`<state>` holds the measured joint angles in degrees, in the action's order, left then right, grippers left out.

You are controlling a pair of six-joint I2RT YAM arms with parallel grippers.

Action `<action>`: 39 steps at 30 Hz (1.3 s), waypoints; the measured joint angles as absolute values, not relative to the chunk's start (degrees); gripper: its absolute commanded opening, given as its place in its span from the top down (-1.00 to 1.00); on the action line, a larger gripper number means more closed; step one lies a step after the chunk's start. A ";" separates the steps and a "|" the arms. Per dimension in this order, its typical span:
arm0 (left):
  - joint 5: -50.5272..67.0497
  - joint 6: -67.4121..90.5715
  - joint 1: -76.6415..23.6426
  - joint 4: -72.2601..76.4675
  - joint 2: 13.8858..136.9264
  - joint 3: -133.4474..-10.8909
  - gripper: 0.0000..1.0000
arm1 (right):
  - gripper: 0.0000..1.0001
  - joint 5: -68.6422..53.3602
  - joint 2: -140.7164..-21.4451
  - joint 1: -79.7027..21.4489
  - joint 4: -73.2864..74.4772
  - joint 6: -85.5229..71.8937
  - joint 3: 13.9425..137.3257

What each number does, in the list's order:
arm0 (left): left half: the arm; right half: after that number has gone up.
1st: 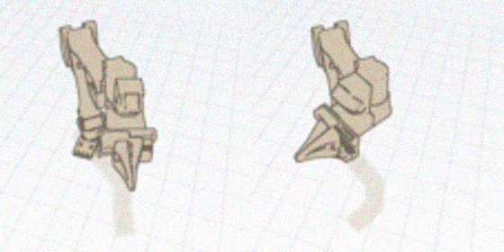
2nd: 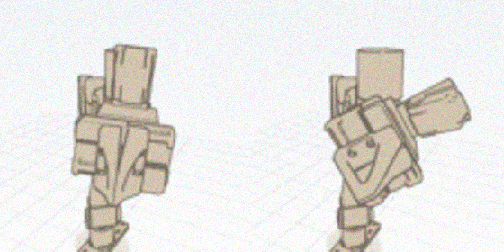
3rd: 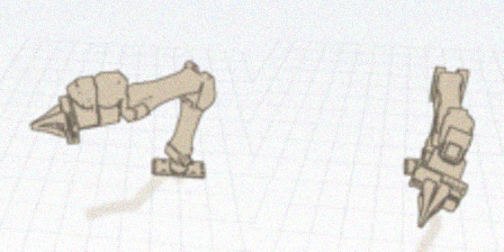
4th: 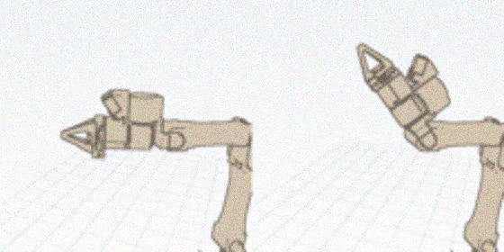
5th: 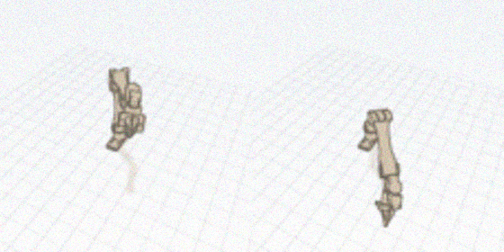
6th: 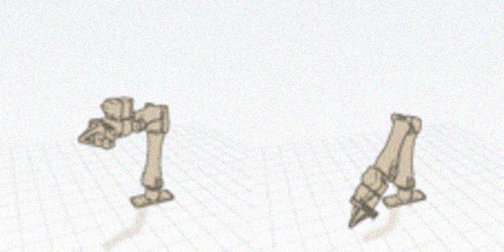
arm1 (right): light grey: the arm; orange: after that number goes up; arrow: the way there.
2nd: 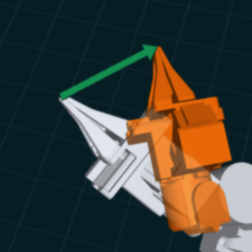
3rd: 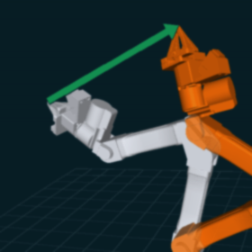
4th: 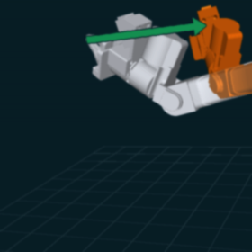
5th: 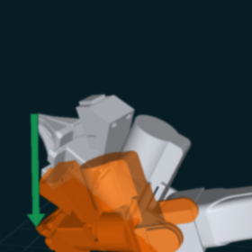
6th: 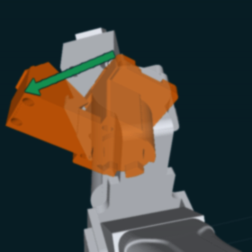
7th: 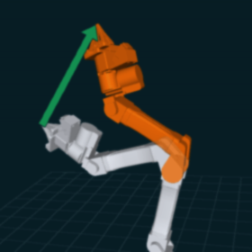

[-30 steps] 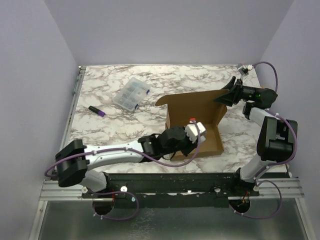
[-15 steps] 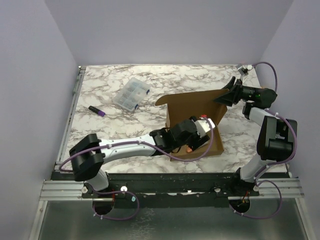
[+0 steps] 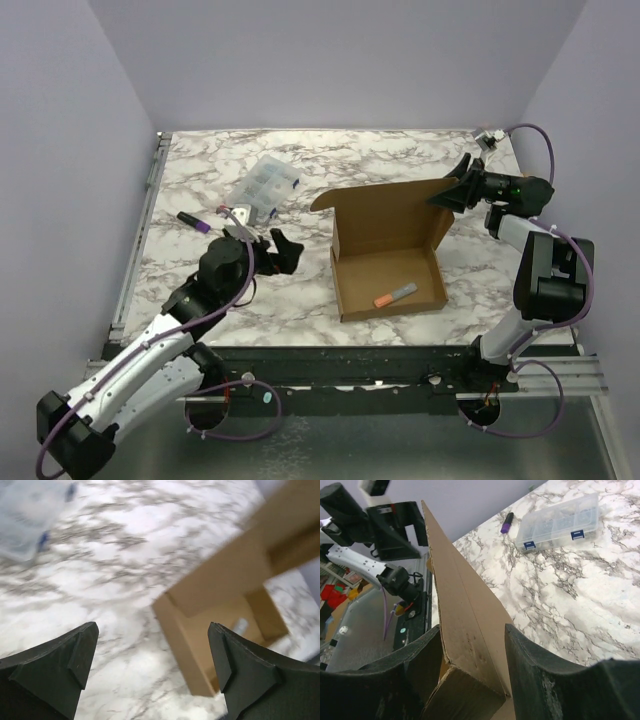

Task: Fold the paper box
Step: Place the product in the paper box, then pick up the product from the center of the board.

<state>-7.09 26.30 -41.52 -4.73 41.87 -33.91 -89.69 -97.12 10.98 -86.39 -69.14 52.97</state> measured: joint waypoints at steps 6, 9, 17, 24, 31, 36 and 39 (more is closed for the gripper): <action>-7.70 35.11 -17.67 -7.88 52.58 -33.08 -0.89 | -0.11 -89.67 -97.12 10.98 -86.39 -69.17 52.97; -9.02 38.04 -5.85 -7.86 64.34 -34.57 -0.51 | -0.11 -89.71 -97.12 10.98 -86.39 -69.17 52.97; -16.86 41.60 5.69 -12.69 90.45 -55.29 -0.31 | -0.11 -89.69 -97.12 10.98 -86.39 -69.14 52.97; -18.65 41.08 9.67 -17.23 105.01 -68.55 -0.13 | -0.12 -89.69 -97.14 10.98 -86.39 -69.14 52.97; -18.52 40.10 9.63 -20.78 111.59 -75.24 0.11 | -0.11 -89.69 -97.41 10.98 -86.39 -69.14 52.97; -18.31 40.12 9.63 -21.43 112.73 -75.72 0.11 | -0.11 -89.69 -97.51 10.98 -86.39 -69.14 52.97; -18.26 40.23 9.67 -21.04 112.57 -75.07 0.36 | -0.11 -89.69 -97.51 10.98 -86.39 -69.14 52.97</action>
<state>-18.26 40.23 9.67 -21.04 112.57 -75.07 -89.69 -97.51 10.98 -86.39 -69.14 52.97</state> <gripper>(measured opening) 0.441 0.558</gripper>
